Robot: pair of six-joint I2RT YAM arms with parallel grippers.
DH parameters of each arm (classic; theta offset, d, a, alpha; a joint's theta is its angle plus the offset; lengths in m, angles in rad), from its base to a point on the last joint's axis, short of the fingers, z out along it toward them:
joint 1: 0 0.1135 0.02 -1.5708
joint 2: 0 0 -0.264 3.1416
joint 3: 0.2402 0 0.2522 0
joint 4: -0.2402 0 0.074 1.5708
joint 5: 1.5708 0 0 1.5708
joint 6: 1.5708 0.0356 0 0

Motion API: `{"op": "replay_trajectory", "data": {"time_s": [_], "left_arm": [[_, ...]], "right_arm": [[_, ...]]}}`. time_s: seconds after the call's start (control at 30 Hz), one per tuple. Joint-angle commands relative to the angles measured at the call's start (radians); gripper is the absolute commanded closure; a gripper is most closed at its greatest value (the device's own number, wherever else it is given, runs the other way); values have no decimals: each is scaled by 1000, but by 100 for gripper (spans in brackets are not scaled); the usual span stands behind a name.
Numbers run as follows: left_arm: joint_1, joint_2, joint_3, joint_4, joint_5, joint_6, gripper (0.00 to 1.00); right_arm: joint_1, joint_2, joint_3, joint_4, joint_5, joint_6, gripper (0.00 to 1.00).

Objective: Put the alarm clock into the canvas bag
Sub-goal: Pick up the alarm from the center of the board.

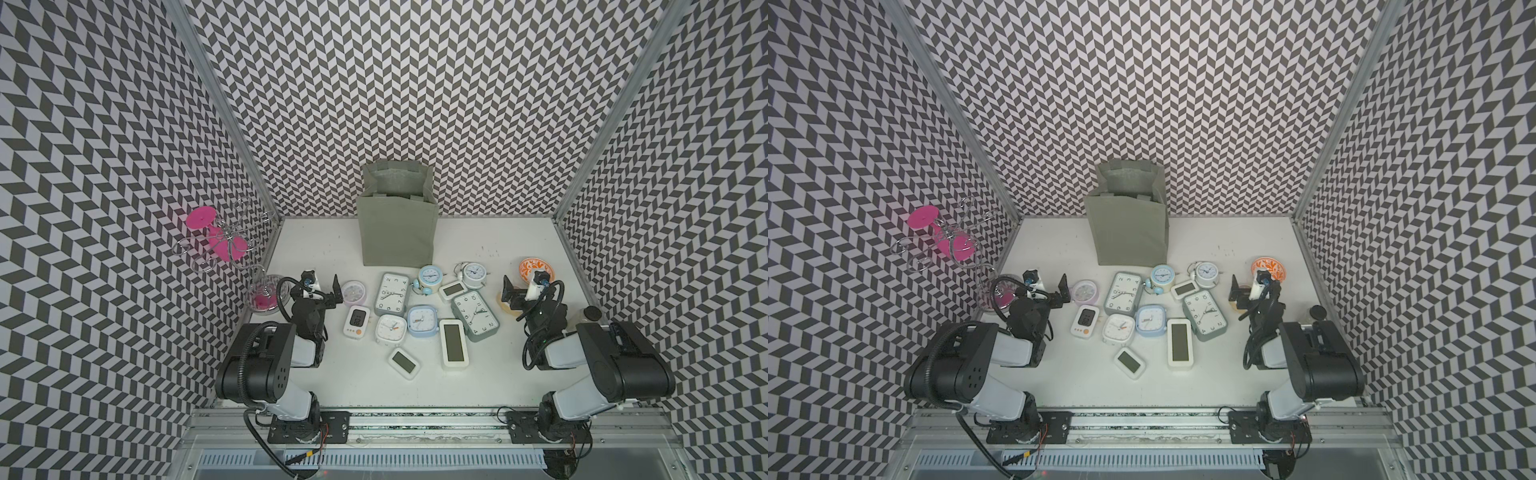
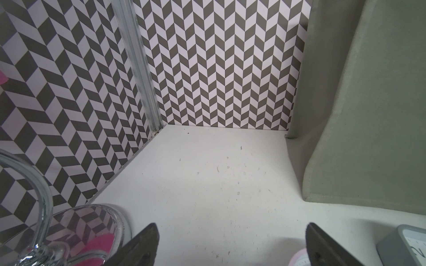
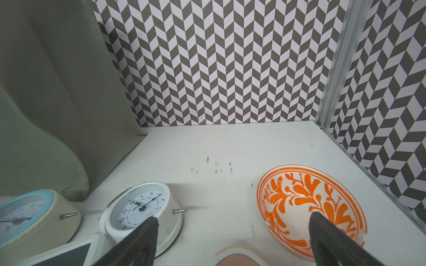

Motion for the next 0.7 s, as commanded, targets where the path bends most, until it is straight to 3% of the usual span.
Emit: {"op": "replay_trajectory", "data": {"time_s": [0.0,0.07,0.1,0.17,0.23,0.33,0.47,0.57,0.67], "left_arm": [[7,7,21,31,7,5,1],[6,3,16,50,-10,2,3],[-2,-31,26,12,-74,-6,5],[-27,-157,94,-232,-205,-39,5],[-76,-281,125,-312,-359,-69,4],[-136,-434,207,-432,-373,-147,4],[-179,-420,422,-581,-179,-203,4],[-204,-283,650,-779,16,-195,4],[-233,-148,839,-947,211,-157,6]], "right_arm": [[6,9,17,65,16,-1,1],[7,-42,10,56,30,2,1],[11,-113,9,-8,30,-8,1],[27,-251,46,-164,36,-26,0],[43,-381,118,-315,46,34,0],[60,-489,252,-561,-32,129,1],[93,-471,421,-803,-149,219,0],[155,-399,517,-922,-209,191,0],[217,-310,605,-1051,-184,170,1]]}}
